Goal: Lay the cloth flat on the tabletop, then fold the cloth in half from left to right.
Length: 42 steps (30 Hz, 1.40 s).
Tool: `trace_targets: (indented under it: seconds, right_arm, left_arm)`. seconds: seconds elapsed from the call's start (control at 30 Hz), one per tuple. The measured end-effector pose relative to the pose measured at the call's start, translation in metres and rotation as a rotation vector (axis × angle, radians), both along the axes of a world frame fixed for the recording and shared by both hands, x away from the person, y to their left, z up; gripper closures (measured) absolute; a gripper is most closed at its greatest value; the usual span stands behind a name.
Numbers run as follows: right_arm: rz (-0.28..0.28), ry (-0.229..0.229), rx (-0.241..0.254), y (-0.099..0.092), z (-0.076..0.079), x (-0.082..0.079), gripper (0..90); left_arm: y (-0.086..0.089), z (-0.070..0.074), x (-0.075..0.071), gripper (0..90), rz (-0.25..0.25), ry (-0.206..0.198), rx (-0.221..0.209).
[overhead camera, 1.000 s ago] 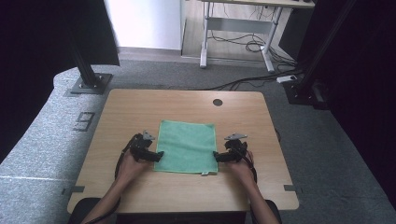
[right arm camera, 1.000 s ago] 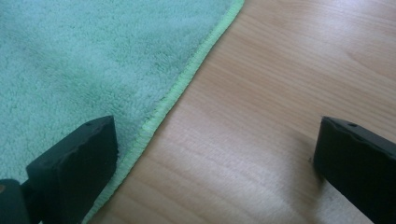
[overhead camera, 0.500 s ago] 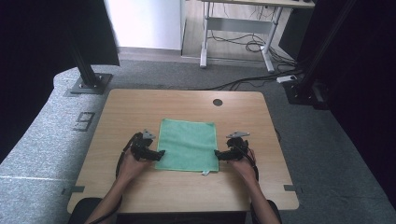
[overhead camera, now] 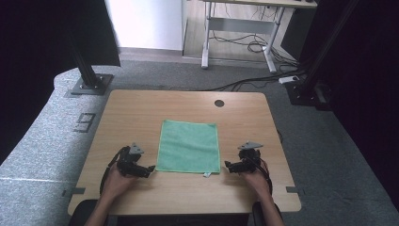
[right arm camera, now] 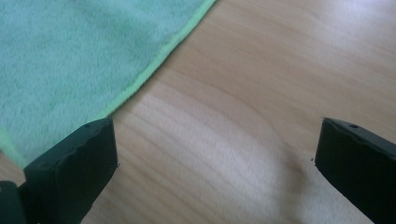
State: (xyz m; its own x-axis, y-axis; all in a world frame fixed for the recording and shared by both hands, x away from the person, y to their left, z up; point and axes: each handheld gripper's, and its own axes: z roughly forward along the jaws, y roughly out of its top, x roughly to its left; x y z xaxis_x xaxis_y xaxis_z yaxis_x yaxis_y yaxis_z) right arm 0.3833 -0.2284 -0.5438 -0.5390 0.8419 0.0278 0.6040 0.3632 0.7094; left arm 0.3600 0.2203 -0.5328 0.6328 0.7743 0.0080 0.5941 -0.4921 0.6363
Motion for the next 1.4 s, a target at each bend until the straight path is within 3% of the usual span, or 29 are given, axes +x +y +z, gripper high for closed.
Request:
trace_targets:
  seconds: [0.2,0.33,0.53,1.2,1.4]
  right_arm:
    - [-0.001,0.019,0.007,-0.002,-0.008,-0.003,0.0]
    - [0.004,0.002,-0.021,0.000,-0.011,-0.004,0.0]
    - [0.004,-0.015,-0.011,-0.001,-0.013,-0.005,0.0]
    - [0.002,-0.016,-0.011,0.000,-0.013,-0.005,0.0]
    - [-0.002,-0.006,-0.017,0.001,-0.012,-0.004,0.0]
  left_arm:
    - [0.006,-0.009,0.003,3.9,0.005,0.012,0.008]
    - [0.006,-0.012,0.004,1.3,-0.002,0.016,-0.007]
    - [0.009,-0.016,0.006,0.0,-0.021,-0.011,-0.030]
    - [0.007,-0.015,0.007,0.0,-0.013,-0.007,-0.026]
    - [0.003,-0.012,0.014,0.0,-0.002,0.007,-0.032]
